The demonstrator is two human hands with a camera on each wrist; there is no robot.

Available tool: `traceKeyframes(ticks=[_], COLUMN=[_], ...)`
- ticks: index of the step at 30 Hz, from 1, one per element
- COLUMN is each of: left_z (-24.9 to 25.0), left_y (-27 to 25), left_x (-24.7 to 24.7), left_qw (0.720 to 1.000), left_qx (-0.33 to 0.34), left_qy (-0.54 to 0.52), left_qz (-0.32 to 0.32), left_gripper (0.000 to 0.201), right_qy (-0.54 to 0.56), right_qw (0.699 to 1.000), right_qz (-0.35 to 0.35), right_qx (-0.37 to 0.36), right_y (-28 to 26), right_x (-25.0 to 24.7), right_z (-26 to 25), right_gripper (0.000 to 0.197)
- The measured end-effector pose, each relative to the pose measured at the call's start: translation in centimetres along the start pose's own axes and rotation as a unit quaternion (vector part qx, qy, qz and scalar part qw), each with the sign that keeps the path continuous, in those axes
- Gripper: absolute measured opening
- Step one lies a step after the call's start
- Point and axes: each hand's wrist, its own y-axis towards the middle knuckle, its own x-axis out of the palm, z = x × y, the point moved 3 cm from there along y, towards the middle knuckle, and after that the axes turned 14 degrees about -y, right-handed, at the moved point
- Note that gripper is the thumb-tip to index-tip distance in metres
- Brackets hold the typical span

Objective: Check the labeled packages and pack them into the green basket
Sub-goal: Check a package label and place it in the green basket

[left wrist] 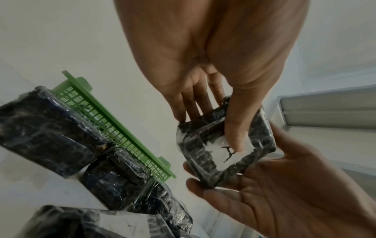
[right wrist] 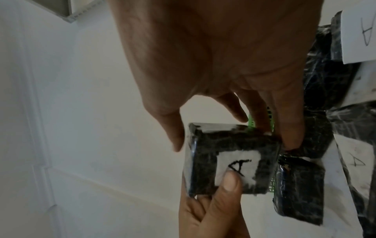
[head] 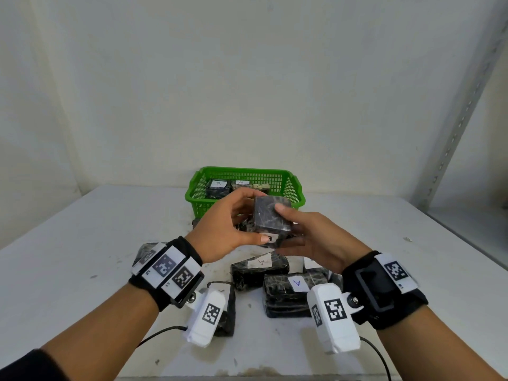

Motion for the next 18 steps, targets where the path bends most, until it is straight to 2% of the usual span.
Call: traceKeyframes(ticks=[3, 5, 8, 11, 14, 18], left_z=[0.06, -0.09, -0.46, -0.55, -0.63, -0.78], left_y=[-0.12, -0.2, -0.13, 0.11, 0.2, 0.06], left_x=[0.2, 0.42, 0.75, 0.77, 0.71, 0.45], left_qw=[1.0, 0.997, 0.978, 0.978, 0.984, 0.99], left_qx=[-0.009, -0.064, -0.152, -0.137, -0.115, -0.107], left_qy=[0.006, -0.018, -0.14, -0.149, -0.13, -0.086], left_qz=[-0.026, -0.027, 0.008, 0.041, 0.044, 0.025], left_gripper=[0.078, 0.082, 0.07, 0.066, 0.062, 0.084], right_qy=[0.013, 0.014, 0.011, 0.013, 0.022, 0.031], right_qw=[1.0, 0.999, 0.999, 0.998, 0.998, 0.996], right_qz=[0.006, 0.012, 0.011, 0.001, 0.011, 0.027], right_qx=[-0.026, -0.036, -0.05, -0.057, -0.066, -0.078], right_y=[-0.05, -0.06, -0.12, -0.23, -0.31, -0.32], right_x=[-0.02, -0.18, -0.3, -0.23, -0.29, -0.58], right_z=[0.05, 0.04, -0.03, -0.17, -0.16, 0.05], right_gripper=[0.049, 0.05, 0.056, 0.049, 0.049, 0.05])
